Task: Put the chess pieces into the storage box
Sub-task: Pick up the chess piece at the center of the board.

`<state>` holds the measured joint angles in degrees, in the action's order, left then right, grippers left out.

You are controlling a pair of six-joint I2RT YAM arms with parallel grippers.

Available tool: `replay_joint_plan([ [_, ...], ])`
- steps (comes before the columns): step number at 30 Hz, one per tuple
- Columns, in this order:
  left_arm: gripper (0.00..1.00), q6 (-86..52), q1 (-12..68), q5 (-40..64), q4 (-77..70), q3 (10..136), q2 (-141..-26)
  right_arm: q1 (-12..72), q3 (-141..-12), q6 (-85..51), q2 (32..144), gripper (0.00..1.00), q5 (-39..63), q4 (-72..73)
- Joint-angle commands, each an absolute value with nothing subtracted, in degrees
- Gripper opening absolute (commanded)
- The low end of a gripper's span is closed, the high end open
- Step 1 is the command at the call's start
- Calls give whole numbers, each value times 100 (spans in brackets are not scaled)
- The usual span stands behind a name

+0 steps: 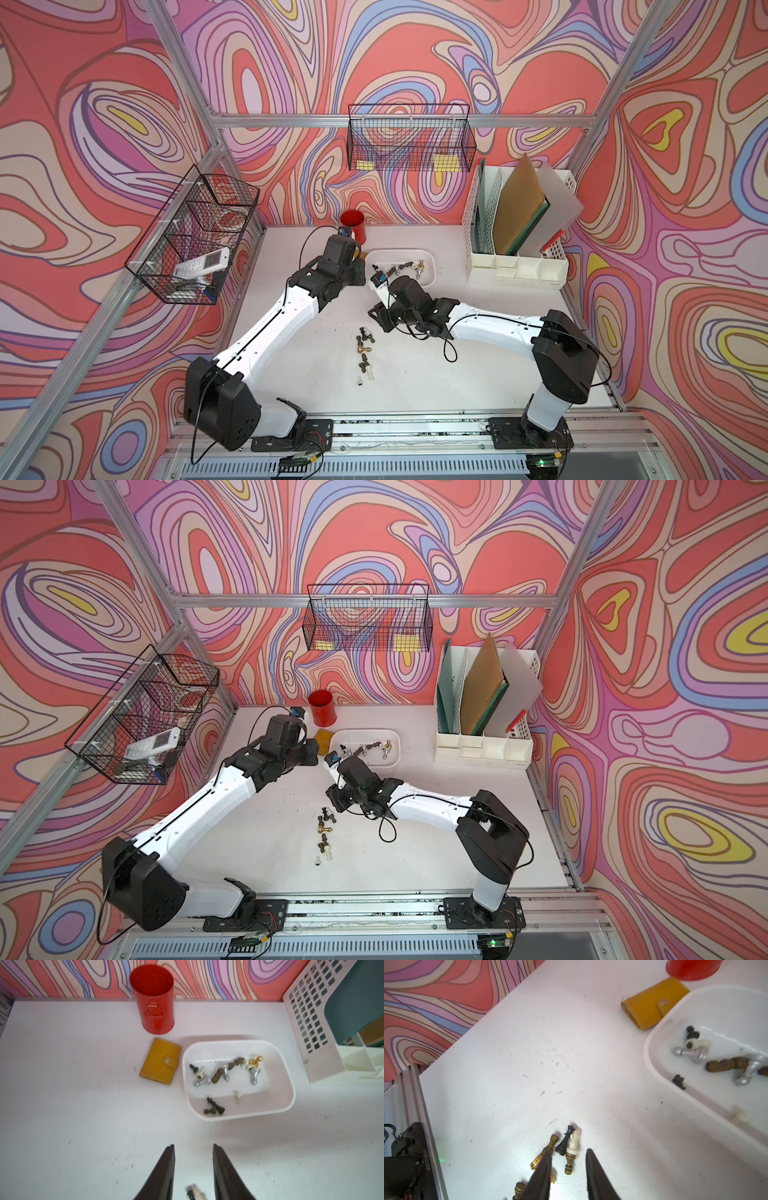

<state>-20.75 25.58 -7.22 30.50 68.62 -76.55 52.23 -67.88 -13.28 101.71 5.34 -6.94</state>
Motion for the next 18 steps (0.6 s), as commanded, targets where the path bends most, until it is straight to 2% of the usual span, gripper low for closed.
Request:
replay_joint_plan([
  [1, 36, -1878, 2589, -741, 3969, 6623, -7123, 5273, -7048, -1637, 10588, 30, 505, -1127],
  [7, 37, -1610, 2575, -1021, 4325, 6224, -6480, 5360, -7395, -1790, 11113, 30, 658, -1346],
  [11, 37, -1600, 2567, -950, 4495, 6195, -6309, 5633, -7382, -1672, 11069, 30, 791, -1400],
  [18, 37, -1443, 2534, -1205, 4710, 5988, -6195, 6296, -7101, -2131, 10841, 32, 345, -2113],
])
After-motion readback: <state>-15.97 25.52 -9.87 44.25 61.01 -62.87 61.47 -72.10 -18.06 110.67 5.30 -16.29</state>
